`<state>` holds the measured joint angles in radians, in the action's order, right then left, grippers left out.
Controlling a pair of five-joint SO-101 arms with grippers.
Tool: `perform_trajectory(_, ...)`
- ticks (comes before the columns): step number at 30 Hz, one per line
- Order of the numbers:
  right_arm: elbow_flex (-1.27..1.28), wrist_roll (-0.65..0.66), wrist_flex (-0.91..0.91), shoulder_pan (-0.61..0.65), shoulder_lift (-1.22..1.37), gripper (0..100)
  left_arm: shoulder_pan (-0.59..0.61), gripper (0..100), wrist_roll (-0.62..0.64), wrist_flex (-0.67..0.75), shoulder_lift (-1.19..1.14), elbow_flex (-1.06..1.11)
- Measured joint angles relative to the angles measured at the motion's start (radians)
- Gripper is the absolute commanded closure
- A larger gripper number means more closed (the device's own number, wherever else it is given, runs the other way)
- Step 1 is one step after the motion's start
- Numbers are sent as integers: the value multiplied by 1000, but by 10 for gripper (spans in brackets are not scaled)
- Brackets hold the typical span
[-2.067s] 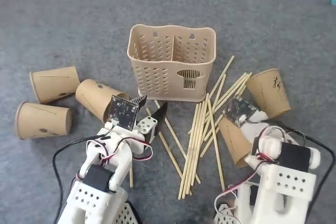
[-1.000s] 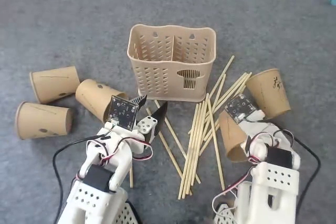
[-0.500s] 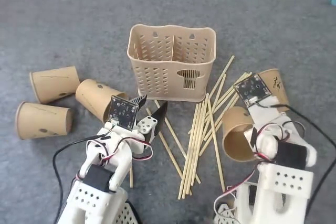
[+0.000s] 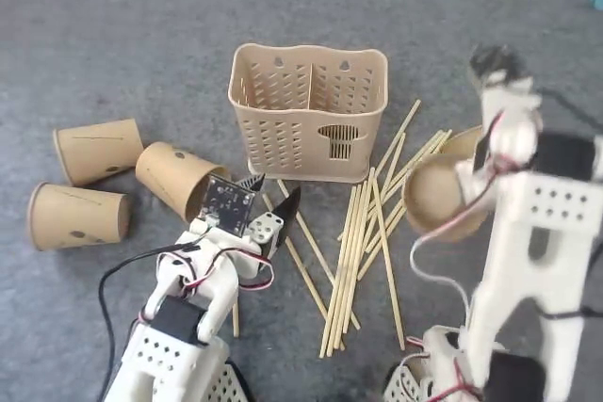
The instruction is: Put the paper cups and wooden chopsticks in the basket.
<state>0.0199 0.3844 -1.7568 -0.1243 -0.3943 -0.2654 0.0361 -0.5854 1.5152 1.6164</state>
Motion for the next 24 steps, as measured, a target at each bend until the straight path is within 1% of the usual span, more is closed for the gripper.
perform_trajectory(2, -89, -35, 0, 2, 21, 990, 0, 809, -6, 0, 2, 0)
perform_trajectory(4, -160, -60, 0, 31, 21, 990, 0, 809, -8, 0, 0, 0)
perform_trajectory(7, -264, -110, 0, 92, 31, 990, 8, 808, -8, 18, 0, 0)
perform_trajectory(11, -410, -192, 0, 189, 31, 990, 74, 807, -8, 57, 0, 0)
perform_trajectory(15, -566, -270, 0, 265, 40, 991, 84, 806, -8, 60, 0, 0)
perform_trajectory(20, -723, -325, 0, 391, 143, 991, 89, 805, -8, 60, 0, 0)
perform_trajectory(24, -819, -348, 0, 446, 276, 991, 89, 805, -8, 60, 0, 0)
